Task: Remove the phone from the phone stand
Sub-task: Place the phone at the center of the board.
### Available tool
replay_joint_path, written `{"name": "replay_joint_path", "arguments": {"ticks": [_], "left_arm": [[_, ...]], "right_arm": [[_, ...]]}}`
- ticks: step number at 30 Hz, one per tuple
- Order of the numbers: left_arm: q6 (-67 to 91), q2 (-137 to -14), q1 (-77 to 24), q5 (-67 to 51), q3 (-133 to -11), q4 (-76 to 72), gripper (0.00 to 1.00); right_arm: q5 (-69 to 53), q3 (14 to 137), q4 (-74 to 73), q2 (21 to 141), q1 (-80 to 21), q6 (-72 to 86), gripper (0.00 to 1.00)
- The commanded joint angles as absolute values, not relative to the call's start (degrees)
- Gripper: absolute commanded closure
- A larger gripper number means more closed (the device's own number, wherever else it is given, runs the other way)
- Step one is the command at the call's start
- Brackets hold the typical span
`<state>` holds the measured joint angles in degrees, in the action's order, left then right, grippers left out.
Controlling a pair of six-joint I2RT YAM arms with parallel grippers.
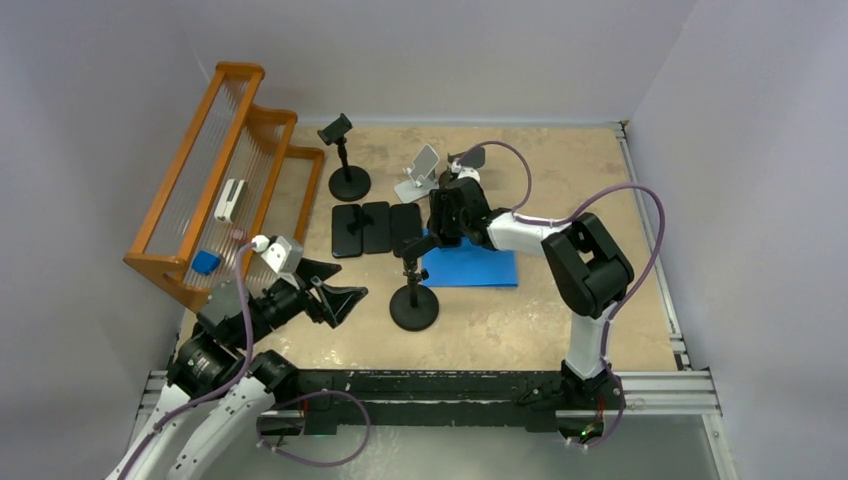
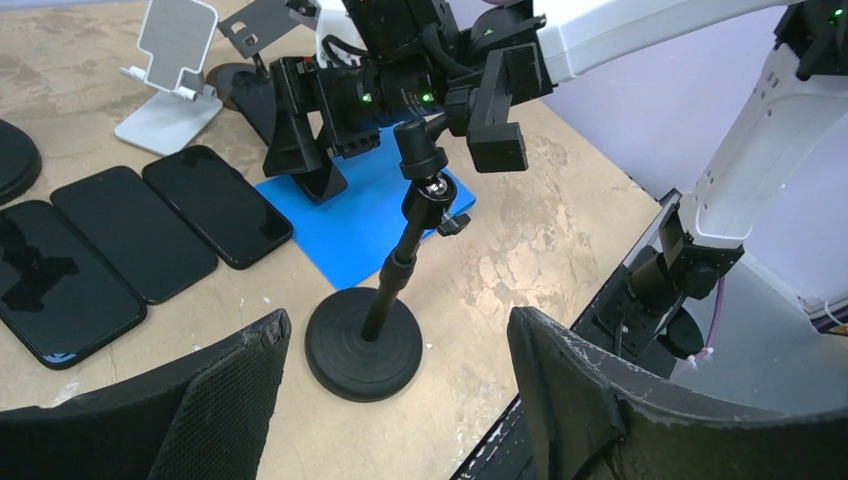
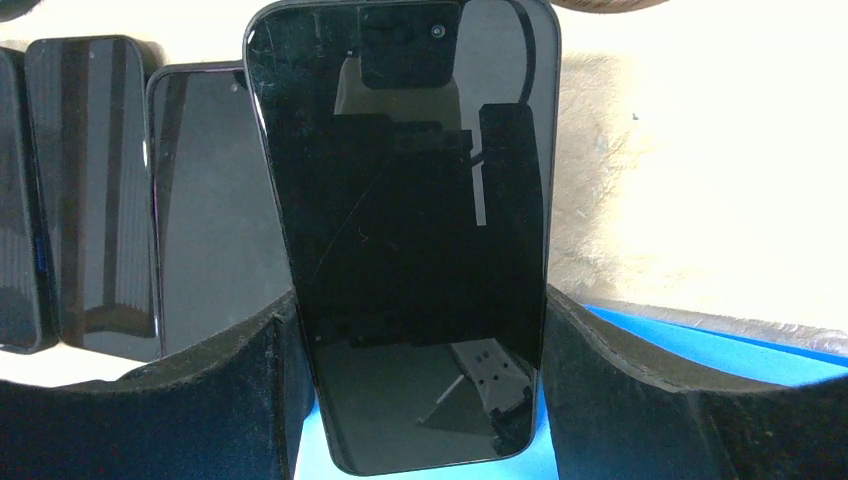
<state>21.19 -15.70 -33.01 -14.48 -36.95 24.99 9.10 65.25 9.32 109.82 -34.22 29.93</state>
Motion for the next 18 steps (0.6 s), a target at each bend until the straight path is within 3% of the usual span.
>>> {"name": "replay_joint_path", "arguments": {"ticks": [1,3,8,18], "left_arm": [[20.69,-17.85,-32.74,-13.67,-38.26,24.55,0.22],[20.82,-18.32,-32.72,-13.69,-38.49,24.77,0.22],[20.83,-18.87,-32.76,-13.89,-38.41,24.83,0.22],[22.46,-20.12,-32.74,-12.22,-38.99,24.67,0.20]], "right_arm": [[7.35,65.26,9.23,106.70,-34.20,30.41,0.27],[6.99,65.30,9.08,106.85,-34.19,30.23,0.26],[6.46,65.15,8.91,107.14,-34.19,29.97,0.05],[7.98,62.34,10.07,98.84,-34.12,31.57,0.01]]}}
